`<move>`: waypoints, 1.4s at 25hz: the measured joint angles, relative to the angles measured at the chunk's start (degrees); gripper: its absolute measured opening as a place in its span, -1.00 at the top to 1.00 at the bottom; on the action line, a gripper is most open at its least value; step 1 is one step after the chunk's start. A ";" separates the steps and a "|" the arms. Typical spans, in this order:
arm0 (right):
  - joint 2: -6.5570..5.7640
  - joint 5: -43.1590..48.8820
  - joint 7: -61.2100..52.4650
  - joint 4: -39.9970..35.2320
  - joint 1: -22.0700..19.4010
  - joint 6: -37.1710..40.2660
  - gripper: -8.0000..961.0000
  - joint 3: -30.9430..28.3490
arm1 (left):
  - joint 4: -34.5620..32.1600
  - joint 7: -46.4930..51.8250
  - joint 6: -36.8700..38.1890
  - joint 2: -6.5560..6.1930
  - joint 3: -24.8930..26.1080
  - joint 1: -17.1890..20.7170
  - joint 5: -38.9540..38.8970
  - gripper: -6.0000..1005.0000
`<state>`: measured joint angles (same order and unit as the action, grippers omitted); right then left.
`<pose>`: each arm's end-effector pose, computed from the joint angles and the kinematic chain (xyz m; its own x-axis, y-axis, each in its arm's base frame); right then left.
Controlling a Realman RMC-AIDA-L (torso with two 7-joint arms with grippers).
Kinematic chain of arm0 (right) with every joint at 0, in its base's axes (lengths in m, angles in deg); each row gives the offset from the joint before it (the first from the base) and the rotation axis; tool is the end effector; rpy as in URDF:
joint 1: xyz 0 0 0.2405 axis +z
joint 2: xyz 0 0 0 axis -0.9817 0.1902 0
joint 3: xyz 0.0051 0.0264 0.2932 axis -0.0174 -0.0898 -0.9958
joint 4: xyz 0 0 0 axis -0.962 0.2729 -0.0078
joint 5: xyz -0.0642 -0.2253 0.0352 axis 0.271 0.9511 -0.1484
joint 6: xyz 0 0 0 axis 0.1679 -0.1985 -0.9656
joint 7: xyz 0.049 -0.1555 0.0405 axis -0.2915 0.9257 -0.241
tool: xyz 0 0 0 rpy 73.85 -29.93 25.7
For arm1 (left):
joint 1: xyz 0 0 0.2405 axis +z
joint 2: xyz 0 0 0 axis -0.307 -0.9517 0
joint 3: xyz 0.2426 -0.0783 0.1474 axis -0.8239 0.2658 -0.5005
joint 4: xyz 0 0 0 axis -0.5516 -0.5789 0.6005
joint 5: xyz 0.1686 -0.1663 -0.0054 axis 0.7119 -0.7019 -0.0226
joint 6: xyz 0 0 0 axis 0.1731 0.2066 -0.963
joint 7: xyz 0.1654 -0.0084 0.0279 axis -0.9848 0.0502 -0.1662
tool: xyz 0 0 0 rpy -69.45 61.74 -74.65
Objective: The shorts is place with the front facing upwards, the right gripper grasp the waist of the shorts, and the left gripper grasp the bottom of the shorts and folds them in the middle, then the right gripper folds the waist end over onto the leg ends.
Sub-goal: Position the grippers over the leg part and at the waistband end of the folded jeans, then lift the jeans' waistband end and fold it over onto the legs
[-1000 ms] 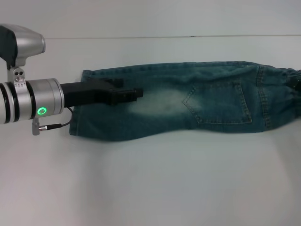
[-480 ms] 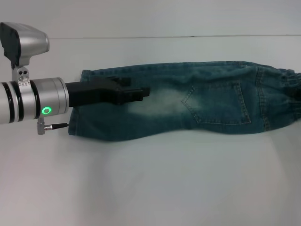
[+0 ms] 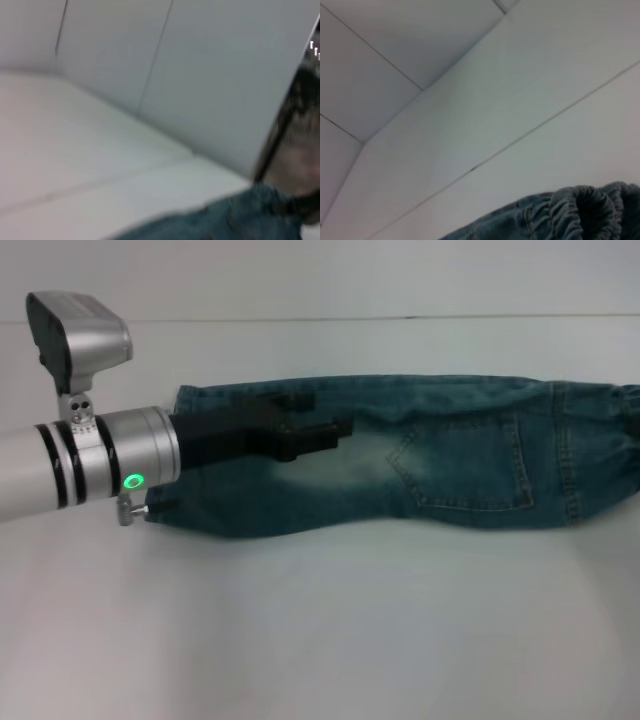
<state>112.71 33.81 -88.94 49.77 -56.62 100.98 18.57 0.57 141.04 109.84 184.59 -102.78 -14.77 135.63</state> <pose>0.4224 0.3754 0.0316 0.0656 -0.5766 -0.8144 -0.9968 -0.0754 -0.0269 -0.2316 0.4222 -0.0993 0.6976 0.4143 0.5846 0.5991 -0.7848 -0.1587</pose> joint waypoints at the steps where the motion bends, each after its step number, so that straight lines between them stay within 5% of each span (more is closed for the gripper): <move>1: 0.22 -0.02 -0.51 -1.07 -0.27 0.85 0.76 -0.30 | 2.14 -3.32 -0.86 0.00 -0.78 0.02 -4.02 -0.38; 5: 0.29 0.00 -2.96 -3.26 -0.73 5.06 0.76 -0.53 | 15.06 -22.41 -3.67 -0.03 -4.09 -1.22 -26.99 -0.37; 8: -0.26 0.07 -4.55 -3.71 -0.64 8.49 0.76 -0.27 | 25.60 -41.66 -3.78 0.01 -7.76 -3.95 -43.72 0.06; 11: -0.50 0.28 -5.90 -5.10 -0.52 11.68 0.76 0.16 | 32.22 -52.45 -4.17 0.00 -9.34 -7.33 -51.54 0.18; 25: 0.03 -0.43 -12.43 -12.60 2.38 26.87 0.77 0.07 | 37.71 -58.27 -8.55 0.00 -9.07 -10.99 -52.16 0.91; 35: 0.61 -4.97 -16.88 -12.89 7.17 32.82 0.78 0.73 | 40.92 -57.97 -8.28 0.00 -9.34 -11.68 -51.08 0.99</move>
<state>113.31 28.84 -105.82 36.88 -49.45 133.80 19.30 41.50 83.07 101.55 184.59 -112.12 -26.45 84.55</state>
